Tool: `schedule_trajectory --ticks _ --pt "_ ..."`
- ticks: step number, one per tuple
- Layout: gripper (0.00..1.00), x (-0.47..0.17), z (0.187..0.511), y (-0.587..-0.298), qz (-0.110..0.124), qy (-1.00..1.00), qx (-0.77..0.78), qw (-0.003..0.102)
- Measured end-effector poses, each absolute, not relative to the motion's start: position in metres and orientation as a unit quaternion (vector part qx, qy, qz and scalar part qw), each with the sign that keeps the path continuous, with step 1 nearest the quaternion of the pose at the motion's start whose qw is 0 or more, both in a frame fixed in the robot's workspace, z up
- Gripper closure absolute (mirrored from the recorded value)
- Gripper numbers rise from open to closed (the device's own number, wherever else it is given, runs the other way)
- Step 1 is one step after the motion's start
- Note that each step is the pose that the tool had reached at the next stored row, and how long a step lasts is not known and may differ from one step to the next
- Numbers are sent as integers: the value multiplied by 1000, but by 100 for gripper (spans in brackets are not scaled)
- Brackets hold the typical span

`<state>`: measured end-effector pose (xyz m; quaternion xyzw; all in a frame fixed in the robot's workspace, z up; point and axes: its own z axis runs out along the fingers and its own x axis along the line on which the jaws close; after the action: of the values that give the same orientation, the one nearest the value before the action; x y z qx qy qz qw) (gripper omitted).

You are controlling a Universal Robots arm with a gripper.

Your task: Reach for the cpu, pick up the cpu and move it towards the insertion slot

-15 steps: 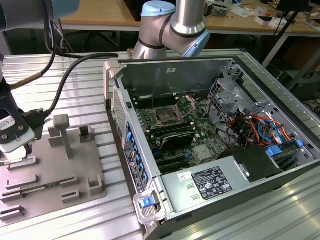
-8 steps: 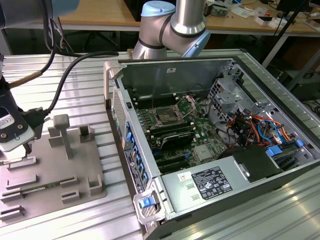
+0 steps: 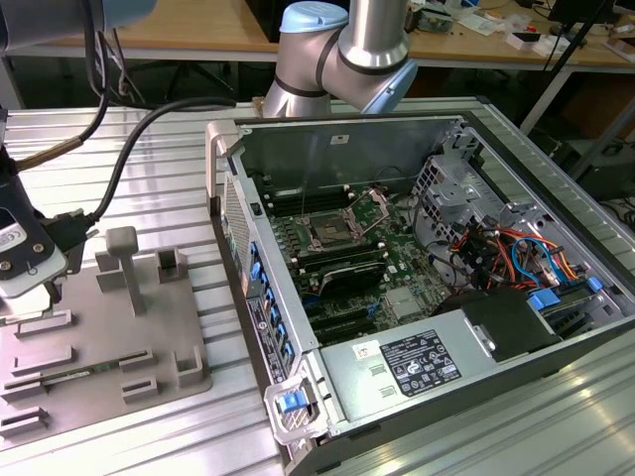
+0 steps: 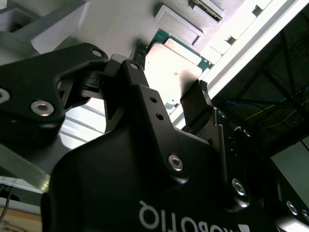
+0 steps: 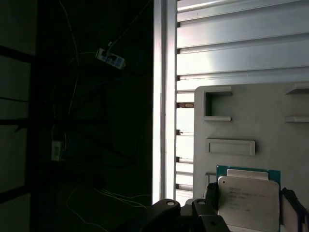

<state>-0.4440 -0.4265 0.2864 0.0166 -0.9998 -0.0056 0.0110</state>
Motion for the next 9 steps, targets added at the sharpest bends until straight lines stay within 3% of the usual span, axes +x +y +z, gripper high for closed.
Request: schedule_trajectory --ticks 9 --pt "45 -444 290 -427 -6 -1000 17 11"
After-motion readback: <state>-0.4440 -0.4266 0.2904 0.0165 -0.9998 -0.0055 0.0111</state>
